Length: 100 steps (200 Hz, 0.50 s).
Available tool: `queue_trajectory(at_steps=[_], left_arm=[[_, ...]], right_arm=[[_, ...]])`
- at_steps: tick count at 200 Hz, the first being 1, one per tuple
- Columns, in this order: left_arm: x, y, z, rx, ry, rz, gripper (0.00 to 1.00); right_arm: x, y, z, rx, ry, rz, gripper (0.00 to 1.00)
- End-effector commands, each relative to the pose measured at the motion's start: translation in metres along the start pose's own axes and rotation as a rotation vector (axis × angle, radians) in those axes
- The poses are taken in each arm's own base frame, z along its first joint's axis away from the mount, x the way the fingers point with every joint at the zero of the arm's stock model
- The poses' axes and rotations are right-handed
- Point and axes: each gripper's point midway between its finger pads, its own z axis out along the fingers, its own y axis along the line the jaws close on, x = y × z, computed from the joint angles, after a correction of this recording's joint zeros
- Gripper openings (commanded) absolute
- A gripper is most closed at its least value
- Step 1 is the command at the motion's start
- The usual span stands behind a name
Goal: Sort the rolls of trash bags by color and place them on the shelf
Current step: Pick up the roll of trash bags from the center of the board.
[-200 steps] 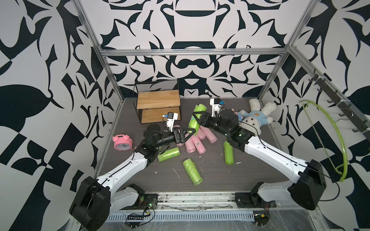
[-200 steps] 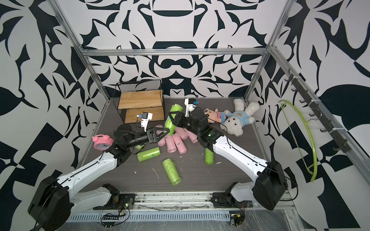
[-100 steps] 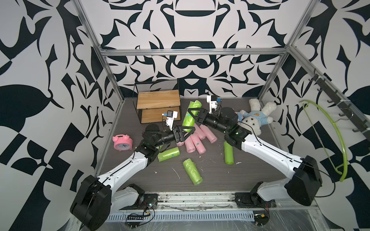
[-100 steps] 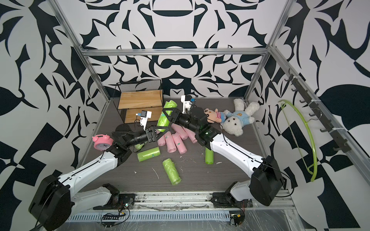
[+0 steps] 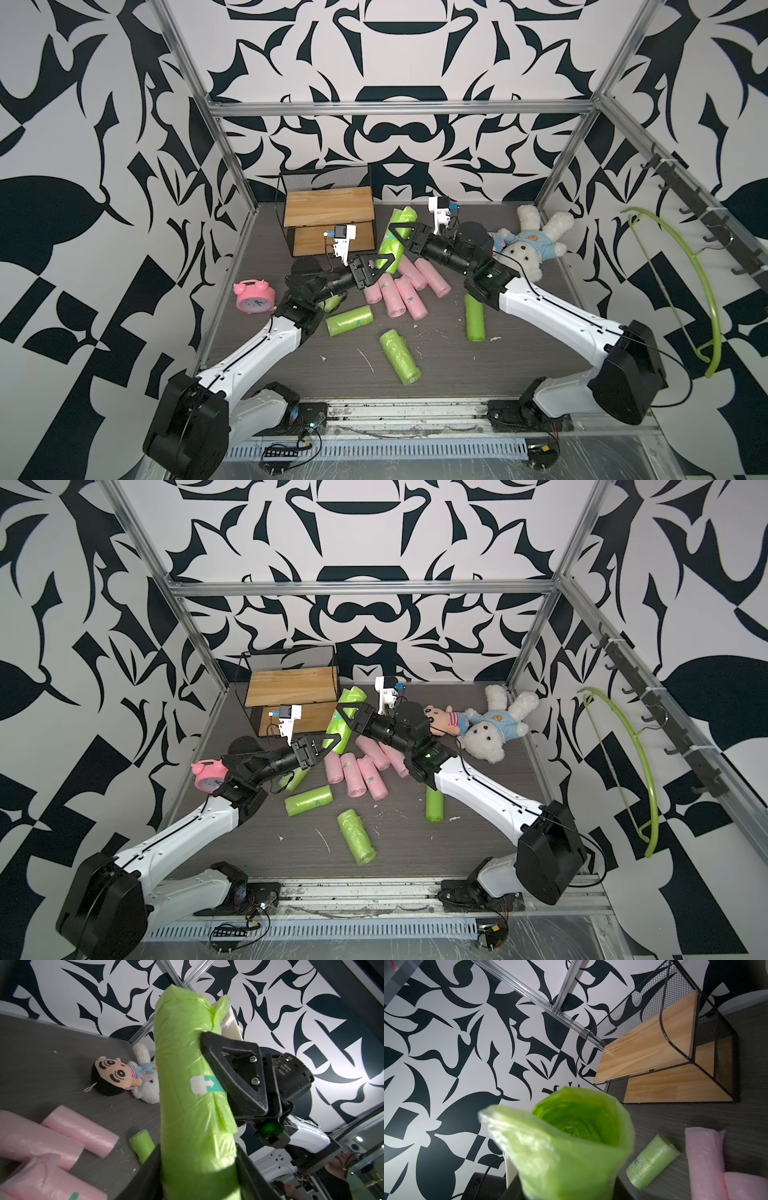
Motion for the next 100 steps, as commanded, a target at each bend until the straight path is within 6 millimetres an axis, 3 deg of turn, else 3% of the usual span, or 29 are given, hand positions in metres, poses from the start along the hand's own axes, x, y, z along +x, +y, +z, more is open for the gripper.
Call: queue_trajectory(at_steps=[1,25,61,82,100], left_arm=[[-0.009,-0.015,0.002,0.043,-0.003,0.047,0.42],[-0.014,-0.008,-0.001,0.008,-0.001,0.061,0.33],[-0.034,0.004,-0.016,-0.09,-0.018,0.095,0.29],[-0.056,0.022,-0.036,-0.244,-0.054,0.144,0.29],[-0.08,0.042,-0.058,-0.463,-0.083,0.243,0.3]], right_arm=[[-0.018,0.037,-0.004,-0.122,-0.052,-0.025,0.45],[-0.024,0.029,-0.006,-0.104,-0.067,-0.026,0.55],[-0.037,0.013,-0.018,-0.051,-0.096,-0.051,0.84],[-0.045,0.004,-0.034,0.034,-0.122,-0.13,0.93],[-0.049,-0.005,-0.048,0.153,-0.128,-0.25,0.95]])
